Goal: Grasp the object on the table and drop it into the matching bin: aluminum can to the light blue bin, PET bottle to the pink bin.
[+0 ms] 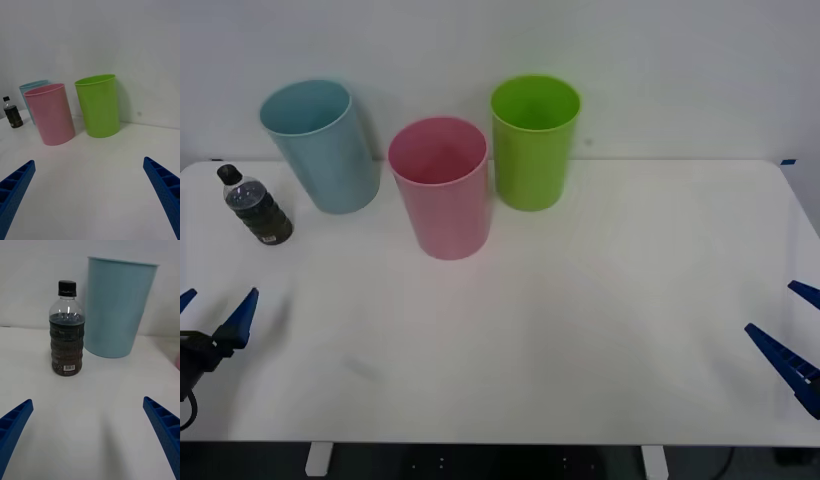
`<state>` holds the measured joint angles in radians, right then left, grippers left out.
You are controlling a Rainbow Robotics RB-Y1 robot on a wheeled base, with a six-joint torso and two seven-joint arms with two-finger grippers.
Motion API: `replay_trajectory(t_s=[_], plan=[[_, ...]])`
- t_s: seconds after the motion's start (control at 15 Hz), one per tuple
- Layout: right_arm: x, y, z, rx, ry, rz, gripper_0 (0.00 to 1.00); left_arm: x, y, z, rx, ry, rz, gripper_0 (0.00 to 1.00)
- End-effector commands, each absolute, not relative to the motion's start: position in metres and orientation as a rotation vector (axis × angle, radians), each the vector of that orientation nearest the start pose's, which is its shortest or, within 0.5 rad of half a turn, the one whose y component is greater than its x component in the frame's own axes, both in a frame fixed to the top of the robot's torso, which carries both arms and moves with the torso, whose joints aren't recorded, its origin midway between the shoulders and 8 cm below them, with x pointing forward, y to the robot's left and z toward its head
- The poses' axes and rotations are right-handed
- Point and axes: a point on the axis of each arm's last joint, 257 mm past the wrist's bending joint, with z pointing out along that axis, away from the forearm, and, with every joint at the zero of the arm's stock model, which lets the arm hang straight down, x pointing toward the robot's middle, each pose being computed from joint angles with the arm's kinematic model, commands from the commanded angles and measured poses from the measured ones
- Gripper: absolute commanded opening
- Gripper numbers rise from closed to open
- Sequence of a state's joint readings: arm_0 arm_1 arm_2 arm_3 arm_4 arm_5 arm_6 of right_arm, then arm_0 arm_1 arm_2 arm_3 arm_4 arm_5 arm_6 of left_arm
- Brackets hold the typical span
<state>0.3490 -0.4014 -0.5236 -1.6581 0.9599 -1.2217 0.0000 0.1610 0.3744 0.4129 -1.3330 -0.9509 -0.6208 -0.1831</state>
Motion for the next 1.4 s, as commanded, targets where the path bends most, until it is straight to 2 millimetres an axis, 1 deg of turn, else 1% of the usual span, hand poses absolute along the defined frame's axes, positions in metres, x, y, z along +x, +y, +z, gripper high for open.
replay_trajectory(t_s=[0.07,0.13,0.4,0.73,1.0,1.07,1.13,1.4], plan=[[0.342,-0.33,-0.169,-0.465,1.441,0.567,1.0,0.469,0.447,-0.269,-0.044,1.621,-0.148,1.0],[0.342,-0.33,-0.169,-0.465,1.441,0.567,1.0,0.482,0.446,-0.27,-0.045,1.626,-0.146,1.0],[0.342,-0.33,-0.169,-0.465,1.441,0.567,1.0,0.519,0.444,-0.269,-0.051,1.632,-0.143,1.0],[0.342,-0.33,-0.169,-0.465,1.441,0.567,1.0,0.556,0.455,-0.27,-0.12,1.661,-0.067,1.0],[0.342,-0.33,-0.169,-0.465,1.441,0.567,1.0,0.574,0.457,-0.267,-0.145,1.678,-0.019,1.0],[0.342,-0.33,-0.169,-0.465,1.441,0.567,1.0,0.581,0.456,-0.266,-0.147,1.681,-0.019,1.0],[0.342,-0.33,-0.169,-0.465,1.441,0.567,1.0,0.585,0.455,-0.268,-0.15,1.689,-0.019,1.0],[0.342,-0.33,-0.169,-0.465,1.441,0.567,1.0,0.6,0.453,-0.266,-0.165,1.698,-0.01,1.0]])
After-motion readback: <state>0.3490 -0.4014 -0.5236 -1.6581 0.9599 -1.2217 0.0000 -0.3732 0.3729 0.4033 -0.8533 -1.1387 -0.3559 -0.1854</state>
